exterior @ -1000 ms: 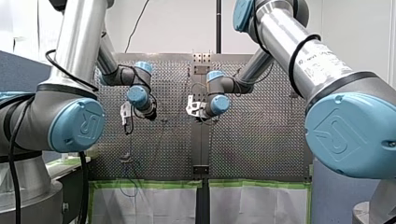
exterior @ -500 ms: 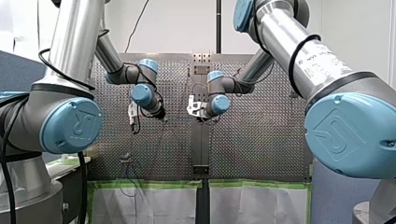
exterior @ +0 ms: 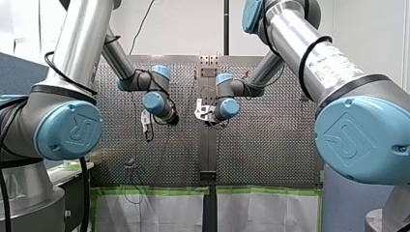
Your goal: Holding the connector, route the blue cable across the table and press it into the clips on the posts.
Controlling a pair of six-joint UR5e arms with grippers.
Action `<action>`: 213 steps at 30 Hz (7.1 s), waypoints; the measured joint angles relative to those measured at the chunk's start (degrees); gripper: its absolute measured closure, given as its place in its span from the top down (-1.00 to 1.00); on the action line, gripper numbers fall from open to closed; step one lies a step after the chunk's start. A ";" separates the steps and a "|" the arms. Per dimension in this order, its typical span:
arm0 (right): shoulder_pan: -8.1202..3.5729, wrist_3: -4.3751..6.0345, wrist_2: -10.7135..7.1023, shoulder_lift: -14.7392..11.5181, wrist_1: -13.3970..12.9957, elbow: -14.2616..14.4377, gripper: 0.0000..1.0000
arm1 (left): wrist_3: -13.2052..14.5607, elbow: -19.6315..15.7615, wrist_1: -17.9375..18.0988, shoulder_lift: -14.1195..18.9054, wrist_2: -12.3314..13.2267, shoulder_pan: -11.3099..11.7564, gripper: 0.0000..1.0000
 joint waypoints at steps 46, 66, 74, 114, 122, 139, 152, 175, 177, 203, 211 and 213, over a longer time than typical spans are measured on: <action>-0.73 -0.02 -0.56 0.00 0.15 0.01 -1.00 | -4.35 13.39 2.42 -13.46 -10.14 -3.26 -0.69; -0.72 -0.12 -0.66 -3.69 3.54 -0.20 -1.00 | -5.51 13.38 -0.18 -11.62 -10.90 -3.26 -1.00; -0.62 -0.08 -0.66 -7.59 7.42 -0.16 -1.00 | -5.52 13.34 -3.02 -7.47 -10.88 -3.26 -1.00; -1.76 0.15 -0.77 -25.32 15.30 0.01 -1.00 | -5.63 13.19 -7.18 13.68 -9.05 -4.39 -1.00; -2.16 0.05 -0.88 -24.00 15.23 0.67 -1.00 | -5.22 13.19 -6.67 11.18 -6.12 -4.15 -1.00; -4.17 0.30 -3.99 -21.81 14.65 0.62 -1.00 | -4.55 15.75 -4.61 7.47 -4.09 -1.75 -1.00; -6.74 0.94 -5.84 -20.32 14.38 -0.10 -1.00 | -4.62 21.77 -5.61 2.64 -1.79 -0.10 -1.00; -10.76 1.18 -8.56 -15.45 13.03 -5.39 -1.00 | -5.13 26.91 -6.42 -1.81 -0.51 2.95 -0.73; -10.91 1.16 -8.62 -15.42 13.02 -5.46 -1.00 | -5.07 26.91 -6.71 -1.81 -0.49 2.74 -0.04; -10.45 0.93 -9.18 -15.47 13.34 -5.49 -1.00 | -1.18 21.11 -19.04 4.58 -3.58 -0.77 1.00; -10.29 0.97 -9.18 -15.57 13.43 -5.50 -1.00 | -1.90 16.77 -19.40 8.93 -0.78 -2.15 1.00; -10.28 1.00 -9.18 -15.70 13.44 -5.51 -1.00 | -2.08 15.77 -19.38 9.93 -0.57 -2.47 1.00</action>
